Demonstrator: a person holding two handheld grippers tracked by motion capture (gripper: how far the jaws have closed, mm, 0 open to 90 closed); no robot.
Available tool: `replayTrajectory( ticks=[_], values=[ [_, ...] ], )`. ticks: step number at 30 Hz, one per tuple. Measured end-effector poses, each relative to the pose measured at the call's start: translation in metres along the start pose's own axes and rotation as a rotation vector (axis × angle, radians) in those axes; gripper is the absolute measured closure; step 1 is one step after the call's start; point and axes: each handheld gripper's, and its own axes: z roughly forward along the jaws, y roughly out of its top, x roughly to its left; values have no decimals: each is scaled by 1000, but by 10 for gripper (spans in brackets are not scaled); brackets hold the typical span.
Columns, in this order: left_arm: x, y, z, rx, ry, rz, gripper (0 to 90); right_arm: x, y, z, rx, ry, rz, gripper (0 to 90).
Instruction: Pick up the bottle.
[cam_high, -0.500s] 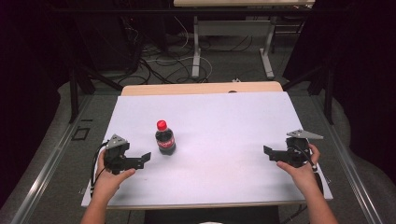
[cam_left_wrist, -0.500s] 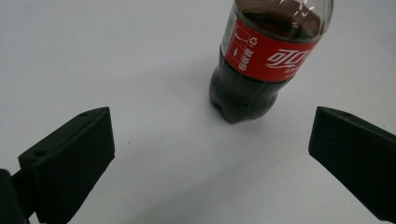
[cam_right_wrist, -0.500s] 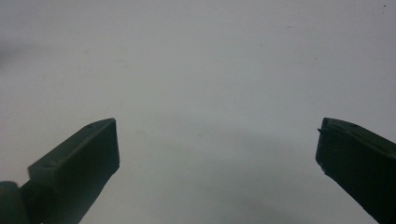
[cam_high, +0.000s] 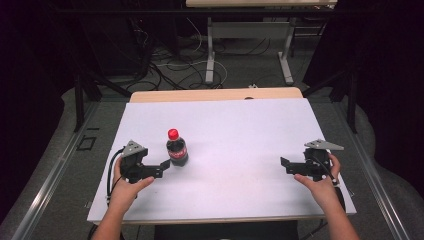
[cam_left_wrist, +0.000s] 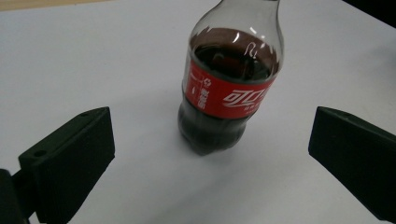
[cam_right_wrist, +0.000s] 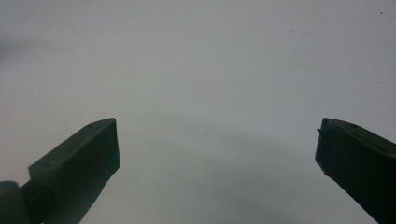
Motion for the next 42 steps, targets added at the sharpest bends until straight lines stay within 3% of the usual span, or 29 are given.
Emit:
replayTrajectory(
  ticks=[1, 3, 11, 17, 21, 24, 27, 30, 31, 37, 42],
  values=[
    [-2, 1, 2, -3, -18, -11, 5, 0, 0, 0, -6, 6, 3, 13],
    [-5, 3, 10, -5, -34, 5, 5, 0, 1, -1, -11, 1, 4, 30],
    [-10, 7, 43, 34, -3, 30, 11, 0, -3, 4, 2, 3, 20, 43],
    [-7, 7, 58, 43, 12, 22, 104, 0, -3, 4, -8, 6, 11, 48],
    [-9, 6, 64, 47, 9, 14, 147, 0, -3, 4, -14, 8, 28, 48],
    [-8, 6, 66, 39, 25, 48, 169, 0, -4, 6, -20, 13, 22, 48],
    [-9, 6, 70, 24, 28, 51, 202, 2, -5, 7, -9, 24, 13, 48],
    [-11, 6, 71, 24, 45, 79, 270, 5, -4, 8, -5, 29, 18, 48],
    [-11, 6, 71, 23, 45, 82, 272, 5, -5, 8, -7, 28, 2, 48],
    [-12, 5, 71, 13, 54, 85, 284, 8, -5, 10, -5, 39, 15, 47],
    [-12, 5, 70, 15, 53, 93, 287, 11, -5, 10, -8, 49, -13, 48]
  ],
)
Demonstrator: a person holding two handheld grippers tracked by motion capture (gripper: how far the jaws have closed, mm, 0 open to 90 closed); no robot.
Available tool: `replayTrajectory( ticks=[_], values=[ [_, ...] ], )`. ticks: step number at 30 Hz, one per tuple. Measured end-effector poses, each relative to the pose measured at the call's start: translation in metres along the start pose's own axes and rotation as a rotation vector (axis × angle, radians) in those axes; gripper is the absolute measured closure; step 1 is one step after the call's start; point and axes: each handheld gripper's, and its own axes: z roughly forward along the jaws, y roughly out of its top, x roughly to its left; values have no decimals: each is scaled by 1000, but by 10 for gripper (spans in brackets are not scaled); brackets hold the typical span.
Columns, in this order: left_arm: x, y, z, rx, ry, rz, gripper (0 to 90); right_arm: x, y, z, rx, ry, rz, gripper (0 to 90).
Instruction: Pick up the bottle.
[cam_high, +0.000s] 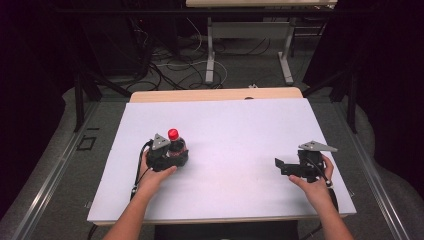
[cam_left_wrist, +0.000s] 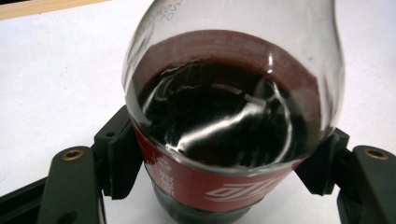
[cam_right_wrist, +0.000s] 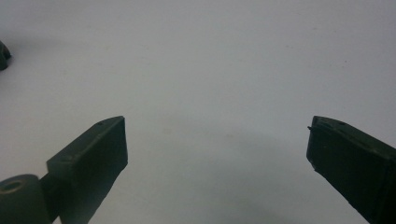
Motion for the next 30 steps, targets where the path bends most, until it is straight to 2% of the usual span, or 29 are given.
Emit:
replayTrajectory(
  ticks=[1, 2, 3, 6, 7, 10, 14, 18, 20, 24, 28, 30],
  values=[
    [0, 0, 0, 0, 0, 2, 287, 2, 0, 0, 0, 3, 8, 48],
    [0, 1, -2, 8, -9, 6, 288, 2, 0, 0, -18, 1, -10, 47],
    [-2, 1, -2, -6, -8, -3, 288, 3, 1, -1, -12, 23, -8, 47],
    [-8, 4, -8, -5, -28, 3, 289, 12, 4, -5, -28, 64, -54, 47],
    [-12, 6, -10, -9, -36, 5, 289, 17, 6, -6, -37, 74, -66, 52],
    [-22, 10, -16, -7, -64, 33, 290, 32, 13, -13, -48, 103, -94, 150],
    [-40, 15, -23, -20, -109, 55, 289, 53, 24, -19, -73, 196, -148, 194],
    [-59, 18, -27, -7, -148, 82, 290, 76, 35, -27, -120, 251, -191, 256],
    [-69, 19, -28, -1, -161, 97, 290, 87, 42, -31, -113, 268, -214, 297],
    [-87, 18, -28, 7, -184, 117, 290, 107, 52, -38, -105, 306, -211, 336],
    [-102, 16, -27, 5, -217, 120, 290, 126, 62, -44, -140, 327, -238, 381],
    [-109, 15, -27, 12, -221, 140, 290, 134, 65, -45, -157, 338, -243, 398]
  ],
)
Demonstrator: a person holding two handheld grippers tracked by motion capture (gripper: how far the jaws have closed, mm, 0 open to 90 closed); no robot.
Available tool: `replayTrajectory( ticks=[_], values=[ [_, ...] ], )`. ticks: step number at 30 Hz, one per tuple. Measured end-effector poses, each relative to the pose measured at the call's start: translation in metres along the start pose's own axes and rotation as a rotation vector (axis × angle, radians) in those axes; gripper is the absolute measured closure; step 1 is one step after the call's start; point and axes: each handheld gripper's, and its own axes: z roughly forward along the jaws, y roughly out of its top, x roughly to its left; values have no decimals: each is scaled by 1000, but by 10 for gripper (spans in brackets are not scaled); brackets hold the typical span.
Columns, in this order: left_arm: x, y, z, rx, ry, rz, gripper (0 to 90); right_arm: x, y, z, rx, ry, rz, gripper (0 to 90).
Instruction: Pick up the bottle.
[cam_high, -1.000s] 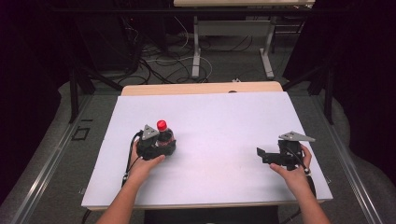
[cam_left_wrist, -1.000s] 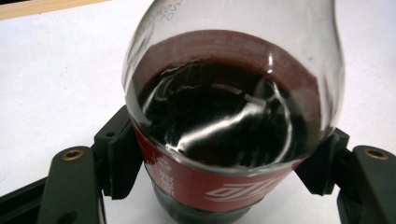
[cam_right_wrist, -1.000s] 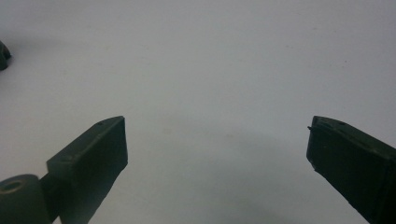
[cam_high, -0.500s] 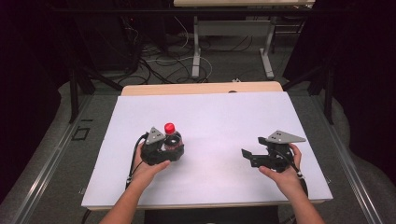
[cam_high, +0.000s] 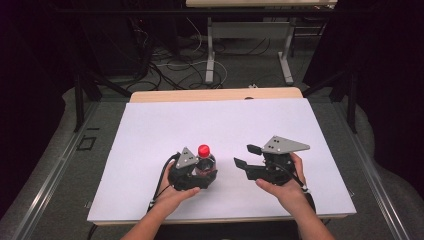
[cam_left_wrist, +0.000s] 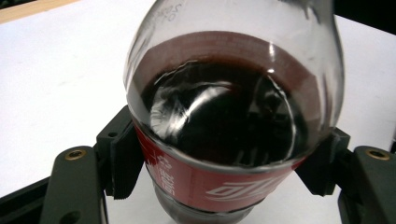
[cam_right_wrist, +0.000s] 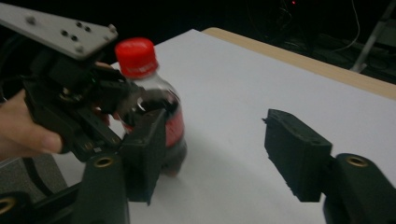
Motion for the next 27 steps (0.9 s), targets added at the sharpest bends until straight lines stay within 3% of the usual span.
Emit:
replayTrajectory(
  ticks=[5, 9, 12, 15, 20, 27],
  values=[
    [-14, 2, 6, -8, -4, 5, 290, 15, 8, 6, -38, -17, 50, 433],
    [-21, 5, 12, -17, 8, 8, 290, 30, 14, 12, -71, -85, 35, 454],
    [-23, 5, 12, -7, -4, 3, 290, 38, 16, 15, -103, -92, 56, 496],
    [-26, 4, 14, -26, 12, 1, 290, 48, 14, 21, -105, -114, 50, 513],
    [-26, 4, 13, -26, 3, 3, 290, 59, 10, 31, -93, -156, 50, 526],
    [-27, 3, 14, -28, 2, 3, 291, 62, 8, 40, -99, -162, 66, 568]
  ],
)
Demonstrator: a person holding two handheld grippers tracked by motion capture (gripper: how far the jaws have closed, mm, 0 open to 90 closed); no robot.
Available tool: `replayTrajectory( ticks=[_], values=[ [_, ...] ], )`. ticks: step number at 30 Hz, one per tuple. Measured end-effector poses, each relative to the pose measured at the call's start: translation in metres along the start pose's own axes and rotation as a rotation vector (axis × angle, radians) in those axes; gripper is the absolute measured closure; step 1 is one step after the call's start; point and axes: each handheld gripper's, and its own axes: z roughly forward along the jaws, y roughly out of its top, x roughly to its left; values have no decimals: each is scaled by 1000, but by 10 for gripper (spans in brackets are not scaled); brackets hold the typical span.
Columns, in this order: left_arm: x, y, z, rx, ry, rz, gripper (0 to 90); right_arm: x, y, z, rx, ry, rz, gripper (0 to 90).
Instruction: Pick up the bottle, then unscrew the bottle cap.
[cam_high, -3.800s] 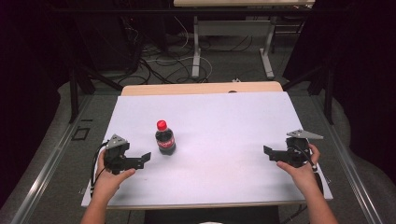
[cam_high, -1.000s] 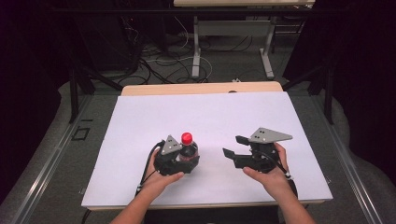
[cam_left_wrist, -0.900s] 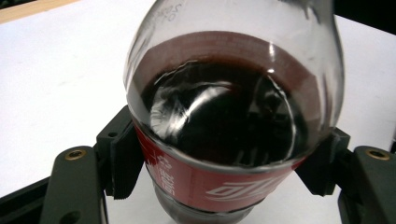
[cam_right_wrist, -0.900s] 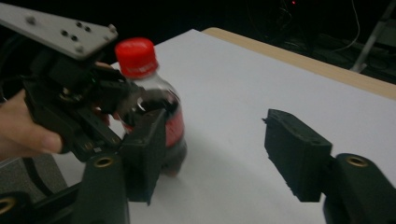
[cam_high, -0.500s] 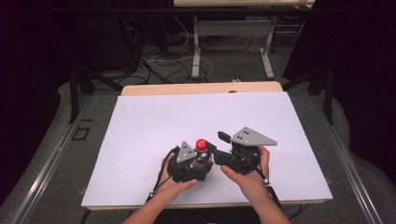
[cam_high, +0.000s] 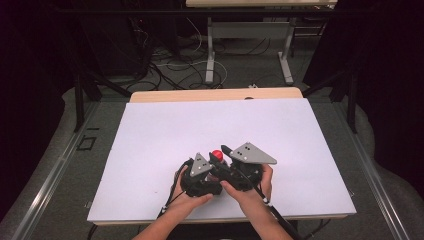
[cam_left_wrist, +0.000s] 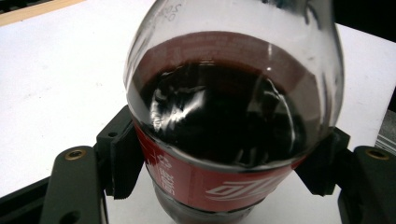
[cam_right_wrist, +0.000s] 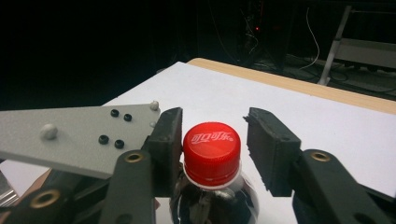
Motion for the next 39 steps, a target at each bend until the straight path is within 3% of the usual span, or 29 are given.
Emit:
replayTrajectory(
  ticks=[6, 13, 22, 26, 28, 31, 33, 37, 39],
  values=[
    [-2, -1, 1, -4, -10, -3, 291, 1, -4, 5, 3, -9, 5, 605],
    [-1, -1, -1, -1, -23, 0, 291, 6, -6, 5, -13, -34, -35, 616],
    [-1, -1, -4, 4, -33, 13, 293, -1, -3, 3, -4, 37, -68, 619],
    [0, -1, -8, 11, -54, 18, 293, -7, -1, 3, -10, 116, -100, 619],
    [1, 0, -9, -5, -59, 24, 293, -12, 1, 3, -3, 154, -89, 619],
    [2, 0, -12, -1, -99, 36, 293, -19, 5, 3, 9, 244, -122, 619],
    [2, 0, -14, 3, -116, 47, 293, -25, 8, 3, 13, 326, -167, 619],
    [0, 1, -16, -1, -128, 59, 293, -44, 13, 7, 39, 504, -193, 618],
    [0, 2, -16, -7, -135, 55, 293, -53, 15, 11, 24, 588, -204, 617]
  ],
)
